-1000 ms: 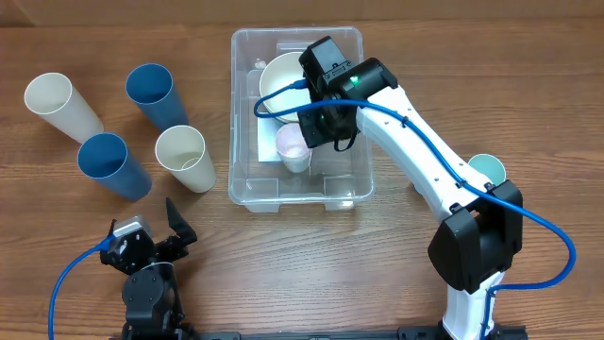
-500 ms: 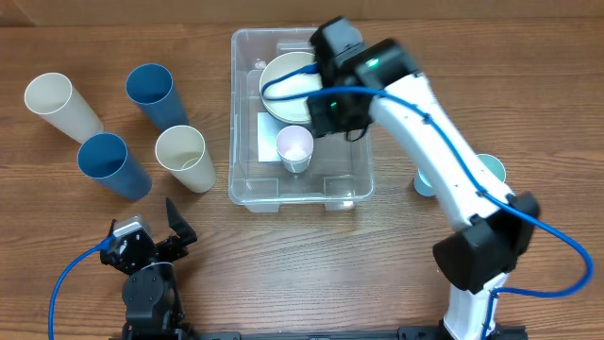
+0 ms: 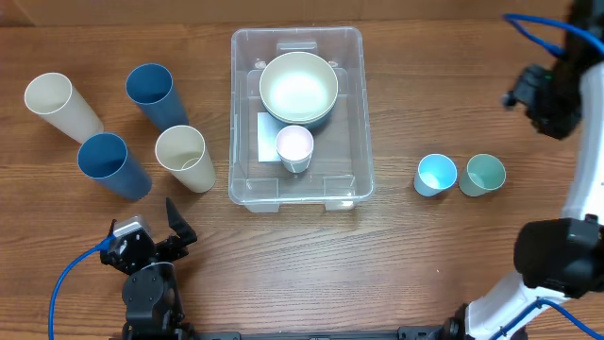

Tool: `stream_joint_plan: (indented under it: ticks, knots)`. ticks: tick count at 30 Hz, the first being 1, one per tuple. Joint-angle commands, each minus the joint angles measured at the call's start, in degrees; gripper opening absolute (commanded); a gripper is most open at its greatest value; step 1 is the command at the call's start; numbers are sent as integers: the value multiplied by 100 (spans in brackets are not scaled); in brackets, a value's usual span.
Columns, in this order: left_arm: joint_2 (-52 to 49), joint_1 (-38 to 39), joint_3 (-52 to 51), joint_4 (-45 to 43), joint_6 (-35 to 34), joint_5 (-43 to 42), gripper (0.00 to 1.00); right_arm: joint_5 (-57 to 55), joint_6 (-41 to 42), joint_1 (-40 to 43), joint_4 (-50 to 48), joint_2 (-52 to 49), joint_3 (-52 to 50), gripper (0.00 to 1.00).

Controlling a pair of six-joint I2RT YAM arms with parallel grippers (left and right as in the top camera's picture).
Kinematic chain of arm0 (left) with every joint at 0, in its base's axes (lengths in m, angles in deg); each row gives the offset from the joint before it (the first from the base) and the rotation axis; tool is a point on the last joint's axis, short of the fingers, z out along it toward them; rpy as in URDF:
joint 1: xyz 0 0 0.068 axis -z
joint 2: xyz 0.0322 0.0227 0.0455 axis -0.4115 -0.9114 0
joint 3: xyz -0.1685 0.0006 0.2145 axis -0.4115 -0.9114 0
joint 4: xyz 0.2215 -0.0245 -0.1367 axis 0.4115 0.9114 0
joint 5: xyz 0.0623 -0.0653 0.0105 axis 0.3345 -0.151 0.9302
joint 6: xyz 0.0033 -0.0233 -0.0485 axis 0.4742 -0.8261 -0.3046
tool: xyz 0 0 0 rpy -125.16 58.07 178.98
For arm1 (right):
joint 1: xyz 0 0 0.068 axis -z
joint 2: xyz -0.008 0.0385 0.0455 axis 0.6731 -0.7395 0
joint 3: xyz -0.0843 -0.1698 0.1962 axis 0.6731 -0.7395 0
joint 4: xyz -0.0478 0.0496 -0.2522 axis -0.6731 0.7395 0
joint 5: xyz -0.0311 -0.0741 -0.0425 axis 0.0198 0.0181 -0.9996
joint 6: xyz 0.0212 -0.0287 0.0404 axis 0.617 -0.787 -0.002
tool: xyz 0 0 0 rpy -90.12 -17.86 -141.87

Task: Pack container
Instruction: 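Move the right gripper to the teal cup and grasp it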

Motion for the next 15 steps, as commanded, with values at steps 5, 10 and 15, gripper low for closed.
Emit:
stream_joint_plan:
  ticks: [5, 10, 15]
  knots:
    - [28, -26, -13, 0, 116, 109, 100, -17, 81, 457, -282, 177, -1523, 64]
    - [28, -26, -13, -2, 116, 109, 100, 11, 184, 457, -841, 177, -2592, 62]
    - [28, -26, -13, 0, 116, 109, 100, 52, 267, 457, -1399, 177, -3517, 61]
